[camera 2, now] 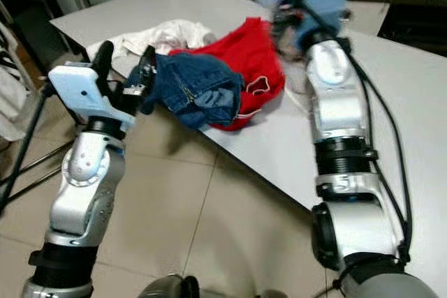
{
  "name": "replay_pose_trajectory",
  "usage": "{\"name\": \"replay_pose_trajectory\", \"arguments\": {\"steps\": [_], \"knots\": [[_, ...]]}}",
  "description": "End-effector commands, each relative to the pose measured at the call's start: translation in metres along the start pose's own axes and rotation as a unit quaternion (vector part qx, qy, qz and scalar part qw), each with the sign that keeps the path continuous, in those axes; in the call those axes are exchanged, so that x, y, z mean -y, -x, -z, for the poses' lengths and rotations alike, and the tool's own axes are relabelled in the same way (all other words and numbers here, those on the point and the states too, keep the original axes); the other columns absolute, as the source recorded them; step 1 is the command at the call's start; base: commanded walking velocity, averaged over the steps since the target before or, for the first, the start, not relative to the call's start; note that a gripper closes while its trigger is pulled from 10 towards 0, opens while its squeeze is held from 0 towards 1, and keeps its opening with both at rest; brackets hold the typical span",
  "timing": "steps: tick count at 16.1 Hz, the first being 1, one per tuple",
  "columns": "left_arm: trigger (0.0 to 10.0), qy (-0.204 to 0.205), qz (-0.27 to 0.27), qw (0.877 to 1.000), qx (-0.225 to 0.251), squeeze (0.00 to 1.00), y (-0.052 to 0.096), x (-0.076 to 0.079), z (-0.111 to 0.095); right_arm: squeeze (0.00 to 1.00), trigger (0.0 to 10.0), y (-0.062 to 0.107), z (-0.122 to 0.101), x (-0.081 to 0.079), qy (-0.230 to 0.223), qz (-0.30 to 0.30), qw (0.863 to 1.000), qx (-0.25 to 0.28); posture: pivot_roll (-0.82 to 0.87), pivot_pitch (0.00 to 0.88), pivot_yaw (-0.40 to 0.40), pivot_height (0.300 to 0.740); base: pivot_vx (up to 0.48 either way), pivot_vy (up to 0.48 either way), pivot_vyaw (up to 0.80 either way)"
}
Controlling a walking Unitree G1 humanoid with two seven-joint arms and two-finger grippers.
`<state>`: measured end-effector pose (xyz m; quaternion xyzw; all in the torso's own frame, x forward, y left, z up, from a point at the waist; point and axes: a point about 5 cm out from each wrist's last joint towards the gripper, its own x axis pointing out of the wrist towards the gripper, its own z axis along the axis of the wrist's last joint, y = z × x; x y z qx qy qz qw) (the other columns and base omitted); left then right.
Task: Hang hanger
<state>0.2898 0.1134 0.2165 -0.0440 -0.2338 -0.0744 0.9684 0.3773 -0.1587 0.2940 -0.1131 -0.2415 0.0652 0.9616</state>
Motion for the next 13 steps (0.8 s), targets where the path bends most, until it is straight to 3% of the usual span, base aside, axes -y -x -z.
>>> {"name": "replay_pose_trajectory", "arguments": {"steps": [1,6,13], "knots": [[10.0,-0.012,0.001,1.0,0.007,0.0,0.0,-0.002,-0.003,0.0,10.0,-0.005,-0.023,-0.012,0.0,-0.037,0.998,0.056,-0.06,0.0,0.069,0.74,0.0,0.0,0.0],[10.0,-0.018,0.009,1.0,0.01,0.0,0.001,0.001,-0.003,0.0,10.0,0.006,-0.025,-0.032,0.006,-0.111,0.991,0.077,-0.06,0.0,0.071,0.74,0.0,0.0,0.8],[10.0,-0.025,0.028,0.999,0.02,0.0,-0.002,0.006,-0.005,0.0,10.0,0.008,-0.043,-0.015,0.014,-0.064,0.99,0.123,-0.07,0.0,0.082,0.74,0.0,0.0,0.8]]}}
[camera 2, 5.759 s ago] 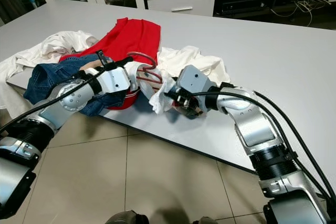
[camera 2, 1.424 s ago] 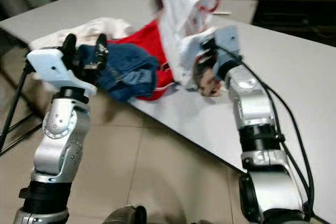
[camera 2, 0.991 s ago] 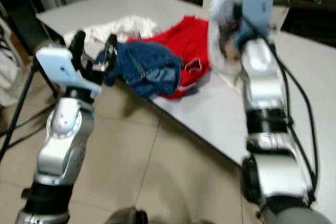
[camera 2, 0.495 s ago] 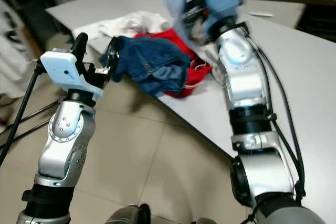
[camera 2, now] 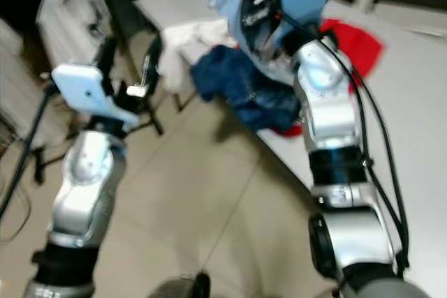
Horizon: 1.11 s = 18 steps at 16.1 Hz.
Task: Hang hanger
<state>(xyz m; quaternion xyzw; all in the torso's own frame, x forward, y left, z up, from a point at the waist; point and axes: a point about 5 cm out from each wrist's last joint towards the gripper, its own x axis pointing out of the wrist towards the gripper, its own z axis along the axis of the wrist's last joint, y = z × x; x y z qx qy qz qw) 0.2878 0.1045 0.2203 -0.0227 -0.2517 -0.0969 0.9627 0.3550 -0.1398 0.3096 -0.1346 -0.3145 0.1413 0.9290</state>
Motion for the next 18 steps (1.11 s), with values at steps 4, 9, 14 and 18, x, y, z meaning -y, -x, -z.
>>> {"name": "replay_pose_trajectory", "arguments": {"steps": [4,9,14,18], "knots": [[10.0,-0.009,0.004,1.0,0.008,0.0,-0.001,-0.003,-0.003,0.0,10.0,-0.005,-0.026,0.008,0.019,0.045,0.997,0.066,-0.07,0.0,0.083,0.74,0.0,0.0,0.8],[10.0,-0.01,0.007,1.0,0.018,0.0,-0.002,-0.003,-0.005,0.0,10.0,-0.007,-0.046,0.006,0.014,0.046,0.992,0.12,-0.07,0.0,0.08,0.74,0.0,0.0,0.8],[10.0,-0.018,0.009,0.999,0.032,0.0,-0.003,-0.003,-0.008,0.0,10.0,-0.004,-0.052,-0.009,-0.011,0.014,0.99,0.142,-0.07,0.0,0.08,0.74,0.0,0.0,0.14],[10.0,-0.003,0.004,1.0,0.024,0.0,-0.004,-0.003,-0.006,0.0,10.0,0.002,-0.045,-0.035,-0.051,-0.053,0.99,0.119,-0.07,0.0,0.082,0.74,0.0,0.0,0.0]]}}
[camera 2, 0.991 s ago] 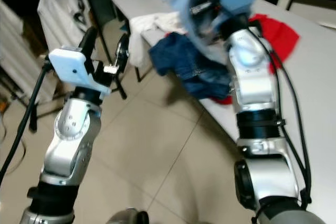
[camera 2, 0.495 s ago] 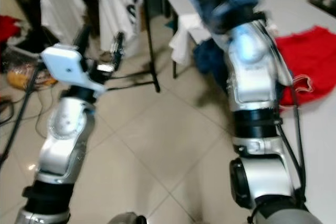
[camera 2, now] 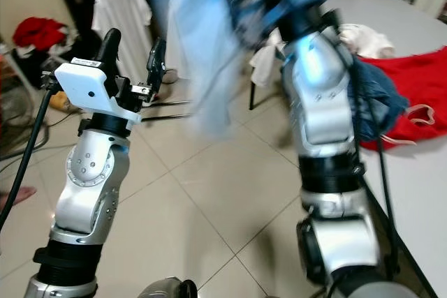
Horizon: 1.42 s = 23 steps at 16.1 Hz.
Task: Hang hanger
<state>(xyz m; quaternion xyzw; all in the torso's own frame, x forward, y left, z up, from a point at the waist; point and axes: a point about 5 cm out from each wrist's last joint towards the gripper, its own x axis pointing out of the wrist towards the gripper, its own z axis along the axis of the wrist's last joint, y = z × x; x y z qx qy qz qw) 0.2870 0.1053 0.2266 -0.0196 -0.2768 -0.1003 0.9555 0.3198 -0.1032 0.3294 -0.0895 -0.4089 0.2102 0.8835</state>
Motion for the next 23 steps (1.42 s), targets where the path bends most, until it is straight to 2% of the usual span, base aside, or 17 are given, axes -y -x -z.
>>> {"name": "replay_pose_trajectory", "arguments": {"steps": [1,2,3,4,5,6,7,9,12,16,17,19,21,22,23], "knots": [[10.0,0.011,-0.01,1.0,-0.013,0.0,0.0,-0.005,0.004,0.0,10.0,0.003,0.007,-0.012,-0.019,-0.036,0.999,-0.023,-0.07,0.0,0.083,0.74,0.0,0.0,0.0],[10.0,0.016,-0.015,1.0,-0.021,0.0,0.001,-0.007,0.007,0.0,10.0,0.007,0.014,-0.019,-0.029,-0.053,0.997,-0.041,-0.07,0.0,0.083,0.74,0.0,0.0,0.0],[10.0,0.025,-0.026,0.998,-0.042,0.0,0.004,-0.01,0.016,0.0,10.0,0.017,0.032,-0.032,-0.047,-0.08,0.992,-0.09,-0.07,0.0,0.082,0.74,0.0,0.0,0.0],[10.0,0.038,-0.038,0.996,-0.072,0.0,0.01,-0.015,0.029,0.0,10.0,0.036,0.06,-0.049,-0.084,-0.106,0.978,-0.161,-0.07,0.0,0.082,0.74,0.0,0.0,0.0],[10.0,0.045,-0.047,0.993,-0.098,0.0,0.017,-0.018,0.041,0.0,10.0,0.056,0.083,-0.063,-0.082,-0.125,0.965,-0.215,-0.07,0.0,0.08,0.74,0.0,0.0,0.0],[10.0,0.047,-0.055,0.989,-0.129,0.0,0.027,-0.023,0.056,0.0,10.0,0.085,0.11,-0.08,-0.081,-0.15,0.943,-0.285,-0.07,0.0,0.079,0.74,0.0,0.0,0.0],[10.0,0.048,-0.057,0.986,-0.147,0.0,0.034,-0.025,0.066,0.0,10.0,0.102,0.122,-0.087,-0.067,-0.162,0.932,-0.317,-0.06,0.0,0.077,0.74,0.0,0.0,0.0],[10.0,0.038,-0.062,0.973,-0.218,0.0,0.065,-0.034,0.098,0.0,10.0,0.151,0.154,-0.103,-0.068,-0.162,0.89,-0.421,-0.06,0.0,0.073,0.74,0.0,0.0,0.0],[10.0,0.041,-0.058,0.961,-0.266,0.0,0.09,-0.041,0.12,0.0,10.0,0.181,0.17,-0.114,-0.066,-0.147,0.865,-0.475,-0.06,0.0,0.068,0.74,0.0,0.0,0.0],[10.0,0.039,-0.06,0.955,-0.287,0.0,0.102,-0.048,0.134,0.0,10.0,0.176,0.173,-0.122,-0.071,-0.149,0.872,-0.461,-0.06,0.0,0.07,0.74,0.0,0.0,0.0],[10.0,0.042,-0.062,0.952,-0.296,0.0,0.105,-0.049,0.14,0.0,10.0,0.18,0.175,-0.123,-0.072,-0.148,0.87,-0.464,-0.06,0.0,0.07,0.74,0.0,0.0,0.0],[10.0,0.024,-0.071,0.936,-0.344,0.0,0.124,-0.056,0.156,0.0,10.0,0.207,0.182,-0.121,-0.072,-0.126,0.853,-0.501,-0.07,0.0,0.07,0.74,0.0,0.0,0.0],[10.0,-0.006,-0.068,0.915,-0.398,0.0,0.149,-0.06,0.17,0.0,10.0,0.242,0.189,-0.107,-0.042,-0.064,0.828,-0.555,-0.06,0.0,0.071,0.74,0.0,0.0,0.0],[10.0,-0.017,-0.07,0.905,-0.42,0.0,0.16,-0.061,0.175,0.0,10.0,0.253,0.19,-0.099,-0.036,-0.027,0.818,-0.574,-0.06,0.0,0.07,0.74,0.0,0.0,0.0],[10.0,-0.024,-0.071,0.898,-0.433,0.0,0.165,-0.062,0.177,0.0,10.0,0.257,0.19,-0.095,-0.032,-0.011,0.813,-0.581,-0.06,0.0,0.072,0.74,0.0,0.0,0.0]]}}
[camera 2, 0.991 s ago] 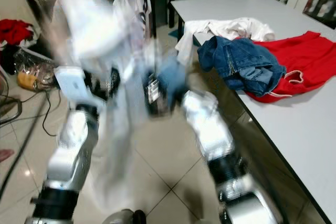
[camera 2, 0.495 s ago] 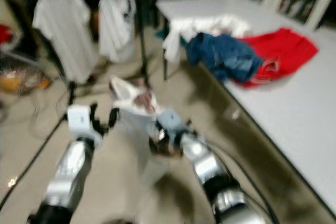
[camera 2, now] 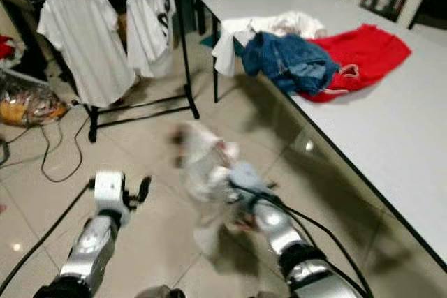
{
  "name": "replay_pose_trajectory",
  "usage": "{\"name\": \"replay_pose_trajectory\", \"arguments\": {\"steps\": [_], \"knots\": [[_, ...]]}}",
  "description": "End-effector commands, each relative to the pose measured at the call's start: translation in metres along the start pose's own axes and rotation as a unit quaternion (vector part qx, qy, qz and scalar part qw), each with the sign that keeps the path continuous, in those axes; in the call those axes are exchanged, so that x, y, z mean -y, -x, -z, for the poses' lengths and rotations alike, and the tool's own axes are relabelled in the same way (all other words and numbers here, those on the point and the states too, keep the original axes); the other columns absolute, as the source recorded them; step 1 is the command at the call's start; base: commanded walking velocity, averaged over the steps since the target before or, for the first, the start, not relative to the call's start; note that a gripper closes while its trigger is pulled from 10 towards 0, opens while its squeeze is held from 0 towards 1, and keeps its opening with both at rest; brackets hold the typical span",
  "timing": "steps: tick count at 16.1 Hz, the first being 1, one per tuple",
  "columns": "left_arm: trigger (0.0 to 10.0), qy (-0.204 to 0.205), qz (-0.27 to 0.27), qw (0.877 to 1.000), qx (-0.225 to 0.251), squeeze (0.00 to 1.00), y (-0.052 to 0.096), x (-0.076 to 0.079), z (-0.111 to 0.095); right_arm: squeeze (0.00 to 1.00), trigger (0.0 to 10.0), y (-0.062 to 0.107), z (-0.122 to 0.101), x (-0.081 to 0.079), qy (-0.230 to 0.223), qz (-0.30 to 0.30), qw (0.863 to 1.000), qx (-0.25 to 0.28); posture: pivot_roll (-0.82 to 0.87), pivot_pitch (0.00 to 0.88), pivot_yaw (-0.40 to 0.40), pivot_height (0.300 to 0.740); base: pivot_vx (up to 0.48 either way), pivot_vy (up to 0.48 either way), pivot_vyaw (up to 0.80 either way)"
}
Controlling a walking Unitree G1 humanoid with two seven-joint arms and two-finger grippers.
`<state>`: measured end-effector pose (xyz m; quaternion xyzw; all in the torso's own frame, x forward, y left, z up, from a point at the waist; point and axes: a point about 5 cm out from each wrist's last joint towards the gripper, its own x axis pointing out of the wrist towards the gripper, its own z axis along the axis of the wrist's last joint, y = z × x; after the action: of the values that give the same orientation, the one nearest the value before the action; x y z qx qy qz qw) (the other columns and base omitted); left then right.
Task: Hang hanger
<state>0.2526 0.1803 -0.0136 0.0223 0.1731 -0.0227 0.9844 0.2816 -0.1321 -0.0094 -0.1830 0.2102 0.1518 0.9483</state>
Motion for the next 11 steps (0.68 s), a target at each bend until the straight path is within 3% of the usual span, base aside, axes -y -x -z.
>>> {"name": "replay_pose_trajectory", "arguments": {"steps": [1,3,8,11], "knots": [[10.0,-0.015,-0.004,1.0,-0.007,0.0,0.0,-0.001,0.003,0.0,10.0,0.0,-0.003,0.007,-0.021,0.029,0.999,0.013,-0.06,0.0,0.072,0.74,0.0,0.0,0.0],[10.0,-0.023,-0.01,0.999,-0.044,0.0,0.005,-0.005,0.019,0.0,10.0,0.006,0.013,0.012,-0.044,0.049,0.998,-0.008,-0.06,0.0,0.072,0.74,0.0,0.0,0.0],[10.0,-0.029,-0.006,0.991,-0.128,0.0,0.018,-0.006,0.049,0.0,10.0,0.01,0.023,-0.002,-0.015,0.011,1.0,-0.019,-0.07,0.0,0.071,0.74,0.0,0.0,0.0],[10.0,-0.036,-0.044,0.979,-0.194,0.0,0.037,-0.023,0.072,0.0,10.0,0.016,0.039,0.0,-0.012,0.003,0.998,-0.057,-0.08,0.0,0.074,0.74,0.0,0.0,0.0]]}}
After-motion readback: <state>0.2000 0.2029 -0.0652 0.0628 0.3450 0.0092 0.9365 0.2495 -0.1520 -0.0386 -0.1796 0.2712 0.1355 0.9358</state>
